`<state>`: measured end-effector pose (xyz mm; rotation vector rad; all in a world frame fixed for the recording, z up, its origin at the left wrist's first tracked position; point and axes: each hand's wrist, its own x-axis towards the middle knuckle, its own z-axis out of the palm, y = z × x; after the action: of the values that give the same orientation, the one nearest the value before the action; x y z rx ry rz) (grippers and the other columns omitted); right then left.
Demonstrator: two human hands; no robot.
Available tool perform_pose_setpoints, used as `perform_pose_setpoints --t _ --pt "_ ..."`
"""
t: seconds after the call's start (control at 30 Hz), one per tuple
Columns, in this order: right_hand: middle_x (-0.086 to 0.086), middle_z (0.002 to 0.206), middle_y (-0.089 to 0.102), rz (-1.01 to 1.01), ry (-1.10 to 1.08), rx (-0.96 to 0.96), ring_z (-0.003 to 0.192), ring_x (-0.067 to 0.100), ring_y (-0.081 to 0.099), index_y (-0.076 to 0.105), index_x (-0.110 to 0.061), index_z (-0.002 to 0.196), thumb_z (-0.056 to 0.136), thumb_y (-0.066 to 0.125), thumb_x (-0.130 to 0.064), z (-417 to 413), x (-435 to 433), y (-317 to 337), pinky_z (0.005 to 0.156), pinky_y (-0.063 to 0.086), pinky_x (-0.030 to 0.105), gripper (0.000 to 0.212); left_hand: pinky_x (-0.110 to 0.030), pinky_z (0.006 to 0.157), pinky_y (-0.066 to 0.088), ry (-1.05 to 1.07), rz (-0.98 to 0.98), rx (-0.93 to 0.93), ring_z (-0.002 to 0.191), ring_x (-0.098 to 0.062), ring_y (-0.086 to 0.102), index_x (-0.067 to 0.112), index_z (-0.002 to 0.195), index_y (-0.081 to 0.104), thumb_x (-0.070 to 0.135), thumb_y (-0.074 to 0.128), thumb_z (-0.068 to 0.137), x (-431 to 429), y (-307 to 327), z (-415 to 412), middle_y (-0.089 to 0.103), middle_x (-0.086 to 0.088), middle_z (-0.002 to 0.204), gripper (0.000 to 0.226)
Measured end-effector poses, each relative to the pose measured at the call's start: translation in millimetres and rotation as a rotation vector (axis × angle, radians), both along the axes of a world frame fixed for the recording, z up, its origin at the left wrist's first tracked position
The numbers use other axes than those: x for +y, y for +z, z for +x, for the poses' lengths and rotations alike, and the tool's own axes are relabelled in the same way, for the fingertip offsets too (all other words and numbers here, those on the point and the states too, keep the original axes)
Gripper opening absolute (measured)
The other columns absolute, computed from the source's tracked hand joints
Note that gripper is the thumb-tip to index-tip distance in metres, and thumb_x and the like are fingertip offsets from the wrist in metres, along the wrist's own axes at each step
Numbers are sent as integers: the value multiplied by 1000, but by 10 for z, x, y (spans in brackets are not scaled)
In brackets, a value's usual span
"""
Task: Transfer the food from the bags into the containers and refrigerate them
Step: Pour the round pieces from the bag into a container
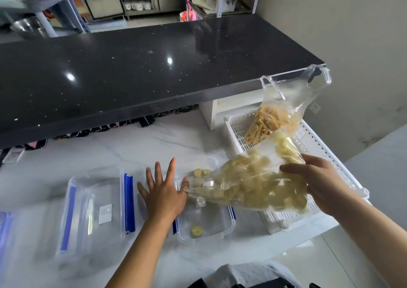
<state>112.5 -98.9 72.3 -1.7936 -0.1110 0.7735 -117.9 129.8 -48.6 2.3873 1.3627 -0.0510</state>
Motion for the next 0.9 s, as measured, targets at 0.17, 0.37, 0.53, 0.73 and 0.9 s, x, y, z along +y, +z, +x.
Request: perform_pose_setpoints --t 0.17,0.37,0.53,0.73,0.9 --pt "19 79 72 25 8 24 66 31 68 69 5 99 77 75 0 72 -10 -18 54 56 34 23 -57 121 -5 -29 25 12 153 -29 -15 46 152 -15 65 25 97 -7 -7 14 -13 -2 167 70" --pt "14 78 76 -24 -20 22 68 29 74 71 -2 101 77 73 7 116 7 -136 62 59 39 26 -55 122 -1 -22 33 -20 153 -29 -10 45 153 -11 61 28 99 -24 -10 18 -8 -3 168 69" --pt "15 93 77 -41 48 48 81 29 73 74 -7 102 77 75 3 187 -42 -149 85 56 51 27 -54 123 -1 -16 25 -15 154 -30 -8 45 154 -10 61 28 99 -36 9 21 -7 -3 168 69" --pt "5 92 76 -37 187 93 76 17 71 74 -10 107 79 75 0 321 -63 -45 61 54 30 30 -55 122 0 -12 34 -19 154 -30 -7 45 154 -6 60 31 100 -12 31 41 -5 -3 168 67" --pt "5 81 73 -73 233 166 58 12 67 72 -5 109 80 74 -1 431 -109 -36 49 51 25 30 -54 122 1 3 51 -57 154 -30 -5 45 155 -2 57 35 100 11 91 50 -4 -3 168 68"
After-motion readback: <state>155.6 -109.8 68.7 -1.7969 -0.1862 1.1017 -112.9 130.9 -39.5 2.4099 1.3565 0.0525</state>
